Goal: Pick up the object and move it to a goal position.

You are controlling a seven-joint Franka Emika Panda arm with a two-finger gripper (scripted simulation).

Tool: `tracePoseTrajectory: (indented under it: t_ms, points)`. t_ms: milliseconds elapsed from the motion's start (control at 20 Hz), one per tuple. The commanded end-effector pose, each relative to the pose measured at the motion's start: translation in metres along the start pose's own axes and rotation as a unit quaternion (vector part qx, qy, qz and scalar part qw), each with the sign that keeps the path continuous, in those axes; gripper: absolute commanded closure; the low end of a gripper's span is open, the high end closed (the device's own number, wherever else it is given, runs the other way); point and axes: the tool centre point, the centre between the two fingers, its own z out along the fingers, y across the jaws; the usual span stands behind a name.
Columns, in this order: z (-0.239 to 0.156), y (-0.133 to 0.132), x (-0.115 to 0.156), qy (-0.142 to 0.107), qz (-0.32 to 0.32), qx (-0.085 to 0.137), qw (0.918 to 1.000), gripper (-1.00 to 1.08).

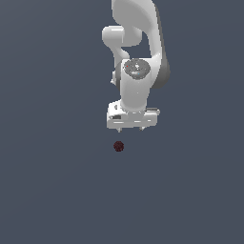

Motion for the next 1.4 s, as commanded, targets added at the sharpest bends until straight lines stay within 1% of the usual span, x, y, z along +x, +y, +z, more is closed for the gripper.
tracePoseTrajectory:
  t_ms: [0,150,400,650,1000,1350]
  points:
    - [0.000,0.000,0.000,0.000,0.000,0.000,1.0000,-0.92]
    - [0.000,0.004,0.000,0.001,0.005,0.000,1.0000,-0.92]
    - [-0.001,0.019,-0.002,0.005,0.030,0.000,0.9995,-0.92]
    - [-0.002,0.020,-0.002,0.006,0.035,0.000,0.9994,-0.92]
    - [0.005,0.023,-0.001,0.006,0.011,-0.002,0.9999,-0.92]
    - [0.020,0.030,0.002,0.007,-0.044,-0.004,0.9990,-0.92]
